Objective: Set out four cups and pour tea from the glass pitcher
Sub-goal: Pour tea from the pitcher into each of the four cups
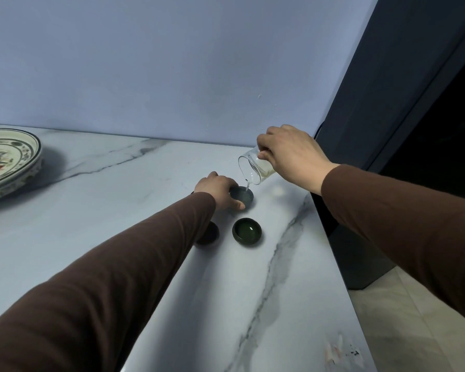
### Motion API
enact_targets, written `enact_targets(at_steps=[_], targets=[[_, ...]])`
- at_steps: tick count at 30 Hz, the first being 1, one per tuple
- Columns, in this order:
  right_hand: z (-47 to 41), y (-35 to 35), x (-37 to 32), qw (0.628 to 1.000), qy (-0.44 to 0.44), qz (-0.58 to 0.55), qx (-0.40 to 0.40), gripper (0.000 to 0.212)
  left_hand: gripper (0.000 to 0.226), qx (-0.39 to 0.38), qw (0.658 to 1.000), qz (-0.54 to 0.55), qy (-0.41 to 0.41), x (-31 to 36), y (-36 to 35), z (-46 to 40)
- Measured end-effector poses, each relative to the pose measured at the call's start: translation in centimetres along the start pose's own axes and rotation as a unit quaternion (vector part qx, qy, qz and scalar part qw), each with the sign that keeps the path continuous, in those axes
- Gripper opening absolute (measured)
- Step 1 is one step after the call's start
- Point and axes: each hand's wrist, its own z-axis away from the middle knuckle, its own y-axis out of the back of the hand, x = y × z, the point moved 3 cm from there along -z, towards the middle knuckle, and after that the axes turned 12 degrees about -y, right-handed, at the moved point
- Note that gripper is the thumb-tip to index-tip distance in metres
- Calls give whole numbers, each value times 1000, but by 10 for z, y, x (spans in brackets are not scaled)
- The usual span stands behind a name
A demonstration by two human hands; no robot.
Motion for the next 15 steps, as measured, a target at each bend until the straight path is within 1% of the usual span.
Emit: enact_targets(at_steps=[3,6,8,11,13,15], targets=[[0,-2,5,1000,-21,-14,-2,16,64,0,1000,4,3,0,0,1],[3,-10,17,994,-89,-63,-19,17,65,-2,1000,2,7,0,0,1],[8,-17,26,981,-156,-107,-35,18,65,-4,1000,1,10,2,0,2],[18,-27,38,952,-246,-175,-59,19,67,-2,1000,-7,11,3,0,2],[25,-29,42,933,-285,-209,-67,19,76,1,1000,-13,-1,5,0,4],[31,-27,45,922,-303,-231,-69,19,86,23,1000,-7,-14,8,3,9]])
